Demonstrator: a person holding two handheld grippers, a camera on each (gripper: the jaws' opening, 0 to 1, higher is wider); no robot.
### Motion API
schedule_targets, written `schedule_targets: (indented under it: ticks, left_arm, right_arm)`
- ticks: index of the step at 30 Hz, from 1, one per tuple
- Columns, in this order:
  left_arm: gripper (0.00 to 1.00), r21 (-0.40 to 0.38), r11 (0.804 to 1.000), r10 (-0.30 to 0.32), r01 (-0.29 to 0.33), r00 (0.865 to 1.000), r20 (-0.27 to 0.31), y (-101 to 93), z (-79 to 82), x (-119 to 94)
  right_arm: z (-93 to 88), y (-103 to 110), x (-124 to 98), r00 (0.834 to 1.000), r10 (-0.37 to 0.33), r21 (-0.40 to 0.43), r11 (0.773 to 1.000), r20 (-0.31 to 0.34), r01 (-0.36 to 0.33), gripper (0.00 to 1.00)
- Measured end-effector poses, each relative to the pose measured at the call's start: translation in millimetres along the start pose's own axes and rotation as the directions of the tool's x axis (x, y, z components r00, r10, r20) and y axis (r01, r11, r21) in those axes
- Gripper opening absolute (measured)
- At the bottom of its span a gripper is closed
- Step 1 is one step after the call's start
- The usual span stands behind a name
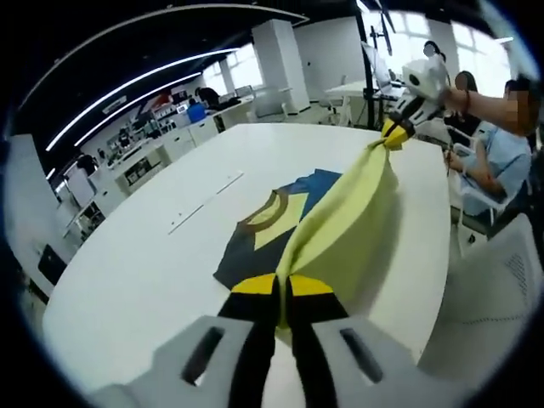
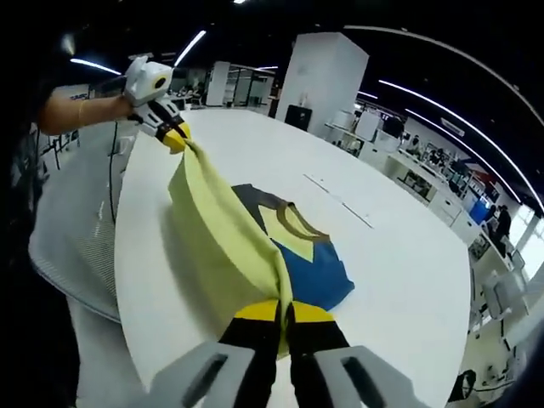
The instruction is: Fold the garment on the visible template until the final outline fits inside the template.
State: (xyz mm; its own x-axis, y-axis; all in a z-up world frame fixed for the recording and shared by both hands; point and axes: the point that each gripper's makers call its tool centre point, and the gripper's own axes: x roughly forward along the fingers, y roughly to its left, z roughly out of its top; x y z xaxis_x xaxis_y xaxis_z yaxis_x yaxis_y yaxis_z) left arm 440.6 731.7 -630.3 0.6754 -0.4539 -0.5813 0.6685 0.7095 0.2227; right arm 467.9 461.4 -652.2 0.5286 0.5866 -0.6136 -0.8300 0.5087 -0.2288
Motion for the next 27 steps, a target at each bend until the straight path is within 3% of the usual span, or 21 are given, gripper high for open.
schedule_targets:
  ticks: [13,27]
  left_arm:
    - [0.01,-0.011,0.996,0.089,-0.089,0.995,0.037,38.8,20.8,20.6]
    - [0.01,-0.004,0.987,0.159,-0.159,0.987,0.027,71.5,23.9,51.5]
  right_arm:
    - [18.9,-36.6,19.0,0.996,-0.086,-0.029,0.996,0.017,0.086,0.00]
    - [26.7,-71.2,50.7,0.983,-0.181,-0.074,0.981,-0.012,0.179,0.00]
